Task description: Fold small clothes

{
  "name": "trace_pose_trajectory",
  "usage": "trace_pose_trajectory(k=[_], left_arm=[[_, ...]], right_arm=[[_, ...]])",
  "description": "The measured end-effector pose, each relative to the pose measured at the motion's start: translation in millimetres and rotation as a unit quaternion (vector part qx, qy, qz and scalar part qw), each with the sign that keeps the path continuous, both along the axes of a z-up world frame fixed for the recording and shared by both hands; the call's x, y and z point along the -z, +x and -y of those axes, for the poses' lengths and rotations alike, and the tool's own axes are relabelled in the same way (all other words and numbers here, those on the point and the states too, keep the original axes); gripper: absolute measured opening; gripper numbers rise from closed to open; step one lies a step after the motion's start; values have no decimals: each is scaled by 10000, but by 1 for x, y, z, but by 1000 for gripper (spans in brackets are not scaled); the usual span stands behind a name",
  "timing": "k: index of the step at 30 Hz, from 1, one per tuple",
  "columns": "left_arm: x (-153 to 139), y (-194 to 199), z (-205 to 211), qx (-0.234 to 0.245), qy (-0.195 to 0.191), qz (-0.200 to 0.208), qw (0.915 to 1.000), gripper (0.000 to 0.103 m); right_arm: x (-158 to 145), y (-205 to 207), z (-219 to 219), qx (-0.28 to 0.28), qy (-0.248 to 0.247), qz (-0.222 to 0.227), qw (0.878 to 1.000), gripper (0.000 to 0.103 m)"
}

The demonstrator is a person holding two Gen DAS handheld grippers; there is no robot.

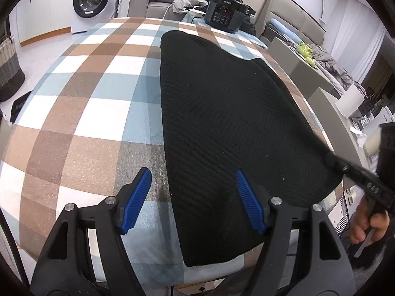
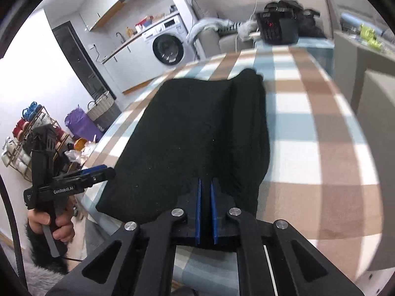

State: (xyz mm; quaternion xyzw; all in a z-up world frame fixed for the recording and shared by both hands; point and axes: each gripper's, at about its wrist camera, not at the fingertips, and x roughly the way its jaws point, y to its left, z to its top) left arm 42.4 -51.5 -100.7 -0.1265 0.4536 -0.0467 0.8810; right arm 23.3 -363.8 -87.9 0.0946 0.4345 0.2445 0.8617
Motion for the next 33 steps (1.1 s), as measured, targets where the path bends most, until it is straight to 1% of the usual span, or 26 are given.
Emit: trace_pose_trajectory(k=[2, 3, 5, 6, 7, 8, 11, 12, 14, 16, 18, 19, 20, 21, 23, 25, 26, 27, 29, 30, 31, 32, 33], left_arm=[[-2, -2, 1, -3, 16, 19, 10000, 68], [-2, -2, 2, -11, 43, 10, 10000, 68], [0, -3, 3, -13, 55, -28, 10000, 68], [1, -3, 5, 3, 54, -60, 10000, 68], [1, -3, 6, 10, 70, -61, 10000, 68], [0, -5, 9, 32, 115, -36, 9999, 68], [-8, -10, 18, 160, 153, 99, 9997, 68], [-11, -11, 22, 238, 131, 163, 9995, 68], [-16, -14, 32, 363, 145, 291, 9988, 68], [-17, -15, 44, 639, 101, 325, 9974, 68], [-13, -16, 60, 999, 49, 326, 9944, 68], [-11, -17, 66, 1131, 61, 332, 9930, 68], [-8, -17, 74, 1273, 97, 308, 9913, 68], [-4, -18, 81, 1413, 154, 268, 9895, 68], [2, -20, 93, 1530, 325, 259, 9873, 68], [7, -20, 99, 1584, 517, 239, 9857, 69], [9, -22, 100, 1618, 536, 245, 9851, 71], [11, -23, 100, 1654, 531, 234, 9845, 72], [14, -23, 101, 1728, 604, 195, 9829, 74], [15, -24, 102, 1752, 626, 199, 9823, 74], [15, -24, 101, 1752, 609, 189, 9825, 74], [15, -23, 102, 1741, 593, 179, 9828, 74], [15, -23, 102, 1739, 579, 170, 9829, 74]], right_arm=[[7, 1, 2, 105, -95, -164, 9998, 6], [16, 3, 1, 171, -230, -320, 9991, 6], [30, 5, 0, 235, -297, -551, 9978, 7], [28, 4, 1, 279, -210, -498, 9981, 8], [25, 4, 1, 243, -205, -463, 9984, 9], [25, 5, 1, 215, -230, -454, 9985, 11], [25, 6, 7, 264, -143, -531, 9981, 13], [25, 4, 7, 273, -138, -494, 9983, 14], [24, 0, 6, 251, -137, -441, 9986, 18], [26, -3, 7, 270, -45, -399, 9988, 19], [27, -5, 7, 283, -14, -294, 9992, 18], [27, -5, 8, 331, -16, -243, 9992, 11], [26, -5, 9, 322, 66, -238, 9992, 8], [22, -6, 10, 311, 186, -162, 9992, 7], [16, -8, 13, 398, 186, -53, 9990, 7], [23, -4, 11, 470, -144, -139, 9987, 7], [29, -3, 10, 470, -223, -248, 9983, 7], [30, -2, 11, 480, -180, -287, 9983, 7], [24, -5, 13, 466, 43, -225, 9986, 17], [21, -7, 13, 366, 132, -208, 9990, 21], [20, -8, 12, 288, 131, -193, 9993, 30], [21, -8, 10, 219, 88, -175, 9996, 33], [24, -9, 8, 189, -12, -172, 9997, 33]])
